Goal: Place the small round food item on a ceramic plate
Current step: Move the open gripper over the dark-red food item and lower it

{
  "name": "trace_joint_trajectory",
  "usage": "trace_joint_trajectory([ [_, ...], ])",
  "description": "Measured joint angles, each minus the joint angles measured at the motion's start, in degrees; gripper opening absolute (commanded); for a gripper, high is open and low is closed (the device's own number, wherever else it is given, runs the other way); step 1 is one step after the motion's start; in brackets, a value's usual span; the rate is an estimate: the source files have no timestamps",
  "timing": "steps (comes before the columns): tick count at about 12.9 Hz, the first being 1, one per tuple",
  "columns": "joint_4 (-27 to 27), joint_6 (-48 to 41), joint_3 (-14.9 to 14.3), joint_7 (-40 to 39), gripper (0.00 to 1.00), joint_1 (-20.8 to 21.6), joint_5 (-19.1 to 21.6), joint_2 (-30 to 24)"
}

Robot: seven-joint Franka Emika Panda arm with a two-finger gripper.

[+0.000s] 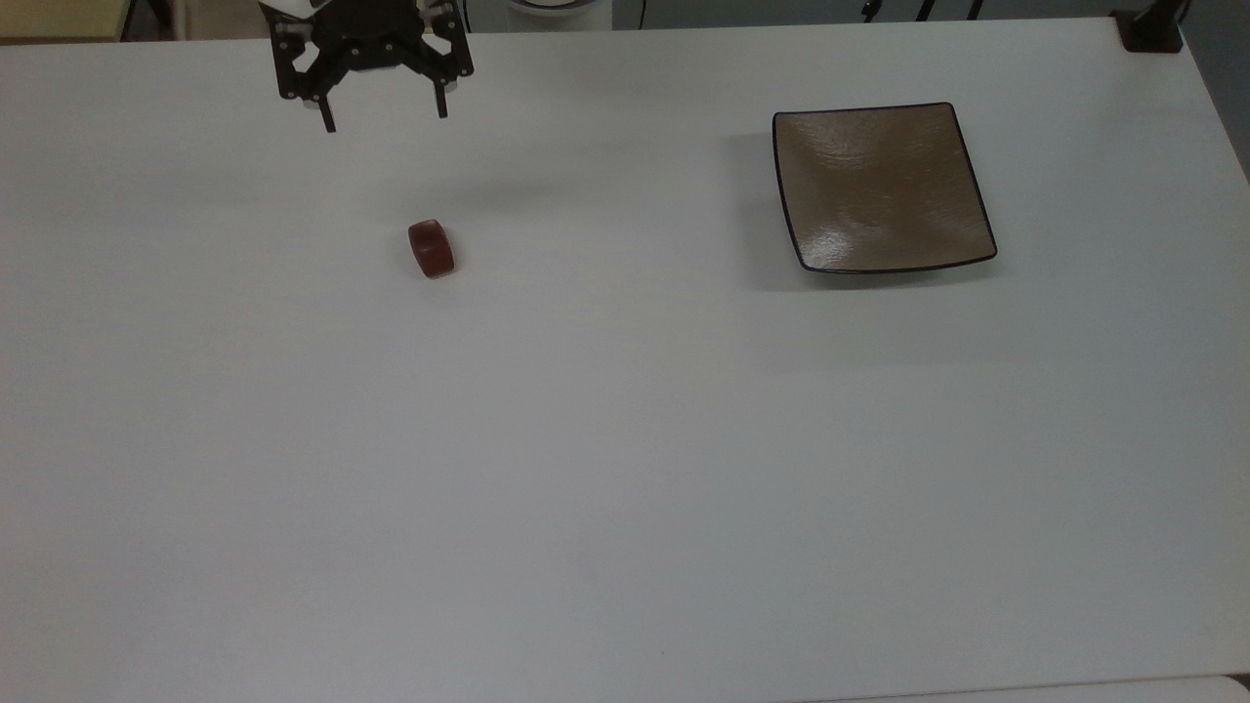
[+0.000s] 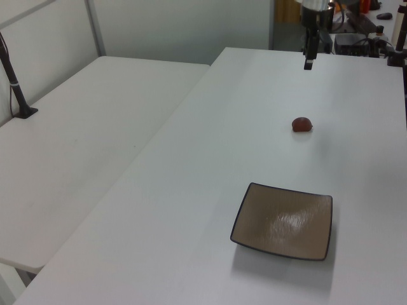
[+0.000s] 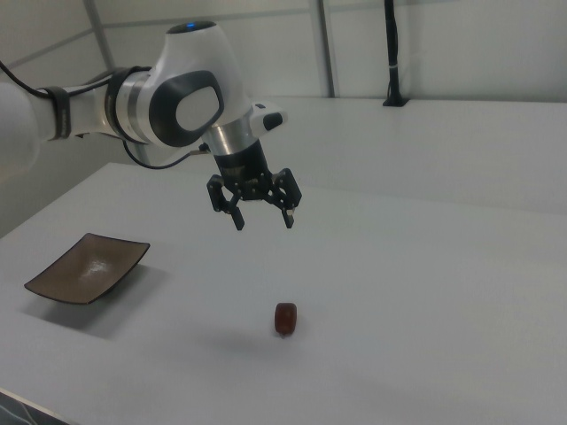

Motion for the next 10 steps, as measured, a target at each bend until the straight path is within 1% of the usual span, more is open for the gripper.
trace_joint_trajectory([
  [3,-2.4,3.5,-0.1,0.0,1.0,0.0,-1.0,2.3],
  [6,-5.4,7.9,-0.3,0.0,1.0,-0.1,-3.0,5.4],
  [10,-6.2,10.7,-0.4,0.0,1.0,-0.2,-3.3,10.4],
])
